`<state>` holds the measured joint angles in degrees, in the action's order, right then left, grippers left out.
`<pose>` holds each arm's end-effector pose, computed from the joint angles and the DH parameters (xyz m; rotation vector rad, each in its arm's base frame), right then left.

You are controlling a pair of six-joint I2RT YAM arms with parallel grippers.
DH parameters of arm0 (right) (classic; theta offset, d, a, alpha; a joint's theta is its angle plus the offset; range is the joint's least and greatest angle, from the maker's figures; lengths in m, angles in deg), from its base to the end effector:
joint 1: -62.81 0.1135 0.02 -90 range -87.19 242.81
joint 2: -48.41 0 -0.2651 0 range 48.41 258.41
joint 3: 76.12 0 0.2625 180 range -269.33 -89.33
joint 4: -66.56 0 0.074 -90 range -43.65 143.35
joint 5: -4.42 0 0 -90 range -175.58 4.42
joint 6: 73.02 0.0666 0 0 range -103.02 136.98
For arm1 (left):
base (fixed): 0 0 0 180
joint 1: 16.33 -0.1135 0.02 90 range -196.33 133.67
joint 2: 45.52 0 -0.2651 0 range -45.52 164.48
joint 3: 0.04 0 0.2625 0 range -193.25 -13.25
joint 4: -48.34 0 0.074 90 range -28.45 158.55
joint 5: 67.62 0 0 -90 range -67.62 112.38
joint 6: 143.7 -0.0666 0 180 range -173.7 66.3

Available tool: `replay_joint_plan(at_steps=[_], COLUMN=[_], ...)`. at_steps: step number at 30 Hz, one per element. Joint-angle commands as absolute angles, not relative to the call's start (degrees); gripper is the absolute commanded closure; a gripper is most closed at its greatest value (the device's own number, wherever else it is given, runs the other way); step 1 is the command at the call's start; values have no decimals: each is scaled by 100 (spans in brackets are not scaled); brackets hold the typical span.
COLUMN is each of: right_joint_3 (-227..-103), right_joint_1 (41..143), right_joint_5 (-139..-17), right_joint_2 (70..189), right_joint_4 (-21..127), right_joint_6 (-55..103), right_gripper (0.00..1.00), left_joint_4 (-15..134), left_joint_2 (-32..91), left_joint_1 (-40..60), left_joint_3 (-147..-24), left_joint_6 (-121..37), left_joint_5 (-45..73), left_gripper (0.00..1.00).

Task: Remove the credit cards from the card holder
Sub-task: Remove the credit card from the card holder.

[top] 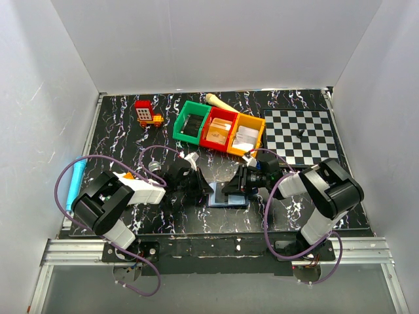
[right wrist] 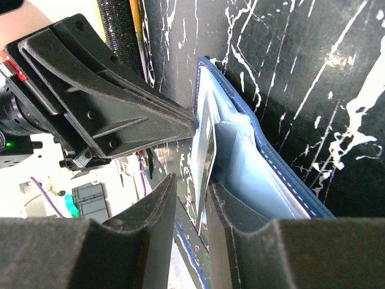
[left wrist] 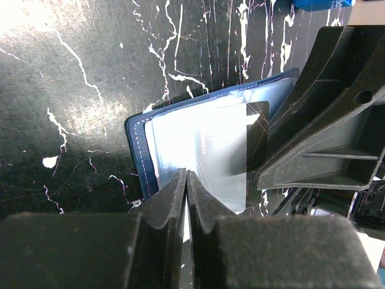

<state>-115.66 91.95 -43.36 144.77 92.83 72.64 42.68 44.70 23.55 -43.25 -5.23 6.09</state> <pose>0.2396 0.1848 0.0946 0.0349 2.4092 1.5767 0.2210 -0.2090 0.0955 -0.0261 2.5233 -1.0517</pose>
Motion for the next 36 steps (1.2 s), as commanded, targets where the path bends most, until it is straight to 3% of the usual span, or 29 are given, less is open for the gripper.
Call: replay_joint_plan(at_steps=[1,19,28,36], right_joint_3=[-11544,-11553,-11623,-11632], right_joint_1=[9128,9005,8997,9014], right_joint_5=[-4347,-4348,-4207,-4225], right_joint_2=[14228,14026,14131,14149], right_joint_4=[9080,8859,8965,9000], right_joint_6=[7069,6936,6989,7042], right_gripper=[68,74,66,77], left_joint_4=[4837,4819,4758,4758], left_joint_2=[4554,4606,4685,4694], left_joint_1=[2384,2375,2384,2384], left_joint_3=[-4261,-4279,-4305,-4305], left_joint_6=[-659,-685,-720,-720], left_joint_5=[771,753,674,674], left_gripper=[97,100,100,100])
